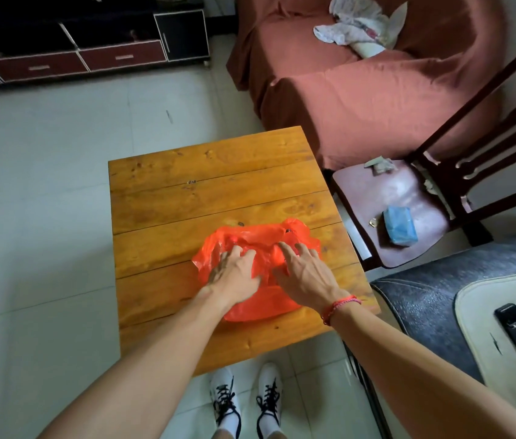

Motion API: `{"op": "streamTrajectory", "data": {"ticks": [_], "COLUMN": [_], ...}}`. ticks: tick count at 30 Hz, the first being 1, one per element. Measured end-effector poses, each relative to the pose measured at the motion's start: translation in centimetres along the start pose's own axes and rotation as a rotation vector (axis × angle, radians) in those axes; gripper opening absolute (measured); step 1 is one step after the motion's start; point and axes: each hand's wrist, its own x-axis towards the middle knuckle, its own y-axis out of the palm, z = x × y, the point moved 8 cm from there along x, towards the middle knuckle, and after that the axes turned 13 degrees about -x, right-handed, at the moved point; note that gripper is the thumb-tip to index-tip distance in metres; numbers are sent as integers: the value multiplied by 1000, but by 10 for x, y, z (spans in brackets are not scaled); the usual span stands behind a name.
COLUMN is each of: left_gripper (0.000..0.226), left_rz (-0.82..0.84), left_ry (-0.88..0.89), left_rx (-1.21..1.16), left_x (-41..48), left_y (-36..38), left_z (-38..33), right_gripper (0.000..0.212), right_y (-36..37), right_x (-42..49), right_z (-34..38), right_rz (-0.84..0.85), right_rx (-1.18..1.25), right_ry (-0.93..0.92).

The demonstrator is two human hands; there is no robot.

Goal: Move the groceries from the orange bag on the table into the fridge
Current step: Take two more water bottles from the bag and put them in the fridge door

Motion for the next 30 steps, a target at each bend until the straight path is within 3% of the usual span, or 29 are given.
{"op": "streamTrajectory", "data": {"ticks": [11,17,24,30], "left_gripper": [46,63,98,90], "left_rz": [84,108,37,8], "left_ry": [-233,-305,-363,-259], "left_rx": [-87,-31,5,101], "left_x": [60,80,108,114], "left_y": [42,55,62,70], "left_z": [40,55,73,60], "right_gripper": [73,65,65,64], "right_y": [58,75,91,96], "right_x": [58,87,112,121], "right_z": [-14,-28,-45,-52], "right_rz": [184,222,247,252], "right_rx": [108,164,191,178], "right_ry": [63,135,212,241]}}
